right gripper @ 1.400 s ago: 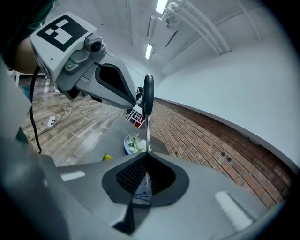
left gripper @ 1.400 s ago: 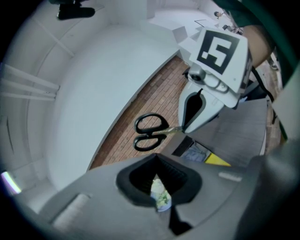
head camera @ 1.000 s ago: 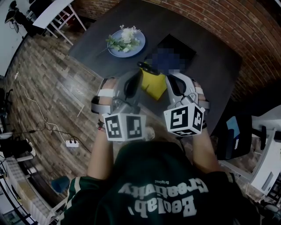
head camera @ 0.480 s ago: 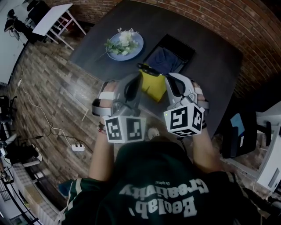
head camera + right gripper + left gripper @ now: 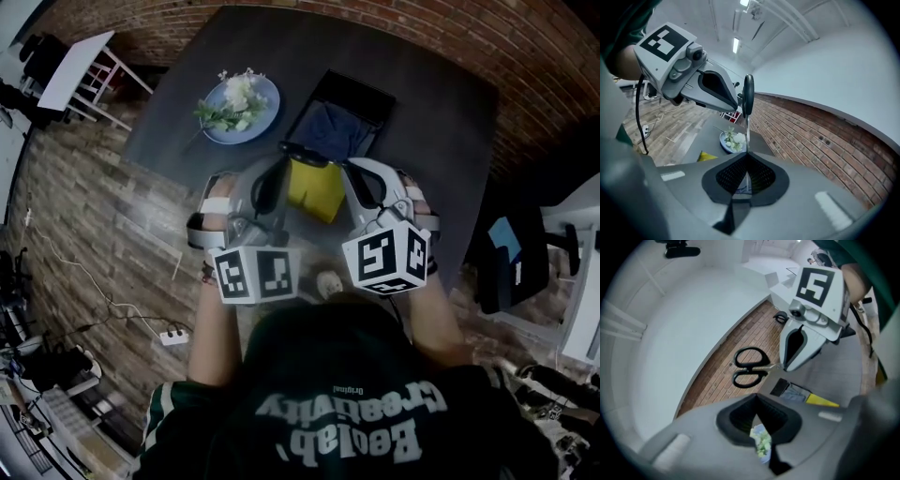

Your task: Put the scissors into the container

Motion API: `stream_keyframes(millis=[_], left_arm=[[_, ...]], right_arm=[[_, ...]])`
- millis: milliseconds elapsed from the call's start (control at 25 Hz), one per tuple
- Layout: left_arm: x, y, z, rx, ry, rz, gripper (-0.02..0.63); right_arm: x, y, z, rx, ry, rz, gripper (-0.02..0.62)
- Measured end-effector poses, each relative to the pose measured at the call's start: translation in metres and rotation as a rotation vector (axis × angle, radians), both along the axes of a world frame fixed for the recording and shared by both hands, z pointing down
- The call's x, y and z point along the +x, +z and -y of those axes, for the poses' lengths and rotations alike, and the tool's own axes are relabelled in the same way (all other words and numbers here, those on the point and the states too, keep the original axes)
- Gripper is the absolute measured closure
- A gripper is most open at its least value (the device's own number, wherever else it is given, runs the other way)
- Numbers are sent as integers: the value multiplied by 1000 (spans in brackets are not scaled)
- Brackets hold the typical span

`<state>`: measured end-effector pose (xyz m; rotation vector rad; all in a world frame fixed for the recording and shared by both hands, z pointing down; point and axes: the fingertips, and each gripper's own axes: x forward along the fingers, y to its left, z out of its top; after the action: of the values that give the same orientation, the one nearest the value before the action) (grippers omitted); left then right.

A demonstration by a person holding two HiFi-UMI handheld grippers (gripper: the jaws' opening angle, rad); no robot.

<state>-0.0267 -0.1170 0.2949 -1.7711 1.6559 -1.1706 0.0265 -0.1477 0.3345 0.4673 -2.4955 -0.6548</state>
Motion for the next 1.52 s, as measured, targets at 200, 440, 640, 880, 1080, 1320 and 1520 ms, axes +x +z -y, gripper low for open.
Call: stream_keyframes(millis=[200,440,640,880,1080,1320,1520], left_arm=[[-20,8,13,-24,72,-7,604],[-39,21,27,-53,181,-18,604],[-45,30,41,-64,272,-28,604],[-52,34,55,-67,382,-25,604],[-57,34,66,-68,484,-16,604],[-69,41,70,-84,594,-13,604],[-74,49,69,-101,682,-16,604]], right_arm=[[-16,10,10,-41,72,-12,583],[-33,19,17,-73,187,-26,583],[-38,28,24,-91,282,-40,583],[-43,28,33,-89,389,-42,583],[-45,29,40,-93,499,-32,583],[-58,38,38,-111,603,-28,583],[-64,45,34,-122,691,-35,583]])
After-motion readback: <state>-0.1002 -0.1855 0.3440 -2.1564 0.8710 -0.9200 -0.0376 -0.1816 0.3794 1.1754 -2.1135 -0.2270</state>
